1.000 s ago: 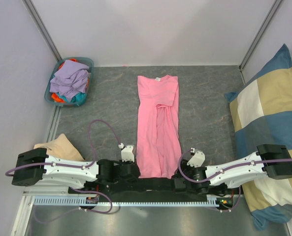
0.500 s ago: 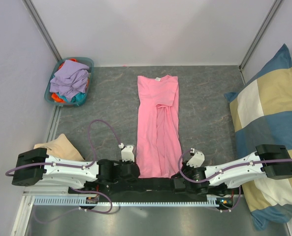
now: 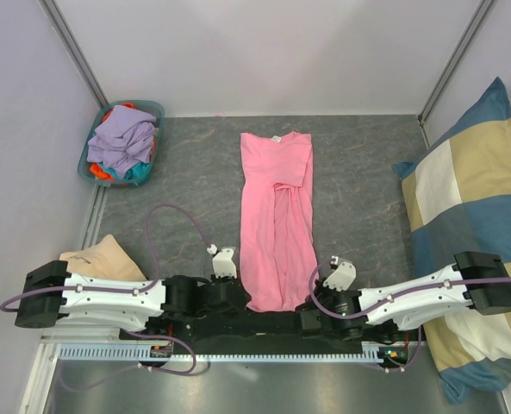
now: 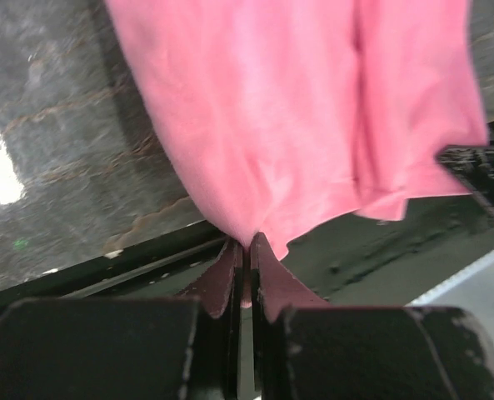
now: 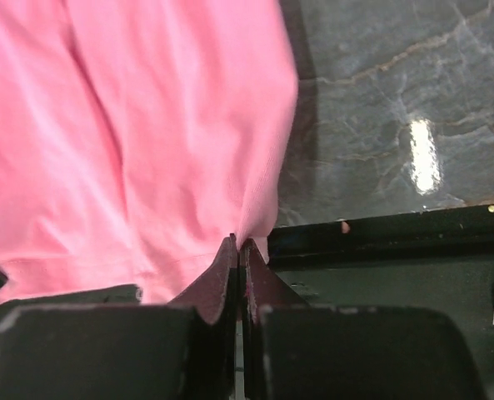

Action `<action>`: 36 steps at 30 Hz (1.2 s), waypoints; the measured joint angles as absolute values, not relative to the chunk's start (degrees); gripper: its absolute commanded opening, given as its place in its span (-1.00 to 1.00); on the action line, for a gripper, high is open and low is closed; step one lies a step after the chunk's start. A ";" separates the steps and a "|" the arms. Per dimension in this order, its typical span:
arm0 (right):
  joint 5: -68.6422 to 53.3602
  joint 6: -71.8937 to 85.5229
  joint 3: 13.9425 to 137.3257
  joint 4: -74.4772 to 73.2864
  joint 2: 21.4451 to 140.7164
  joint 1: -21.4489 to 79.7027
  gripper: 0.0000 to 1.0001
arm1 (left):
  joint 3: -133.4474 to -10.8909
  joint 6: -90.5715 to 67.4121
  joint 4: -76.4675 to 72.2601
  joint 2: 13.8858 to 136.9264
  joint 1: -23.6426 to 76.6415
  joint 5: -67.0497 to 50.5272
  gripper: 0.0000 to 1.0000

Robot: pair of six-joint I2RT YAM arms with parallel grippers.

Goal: Fold and stack the t-shirts
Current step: Fold the tshirt

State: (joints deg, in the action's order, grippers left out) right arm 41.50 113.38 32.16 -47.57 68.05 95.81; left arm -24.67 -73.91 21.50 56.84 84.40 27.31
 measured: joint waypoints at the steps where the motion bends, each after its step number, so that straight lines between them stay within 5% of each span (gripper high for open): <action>1: 42.26 113.36 32.84 -48.23 67.83 95.81 -1.00 | -25.54 -73.65 21.67 56.53 84.40 27.79 -0.96; 17: 53.32 98.04 41.82 -49.91 65.63 82.08 -1.00 | -33.34 -65.08 21.39 60.49 78.61 31.46 -0.96; 36: 43.46 56.84 45.10 -22.20 74.52 54.06 -1.00 | -39.68 -45.34 7.22 70.02 55.66 22.13 -0.96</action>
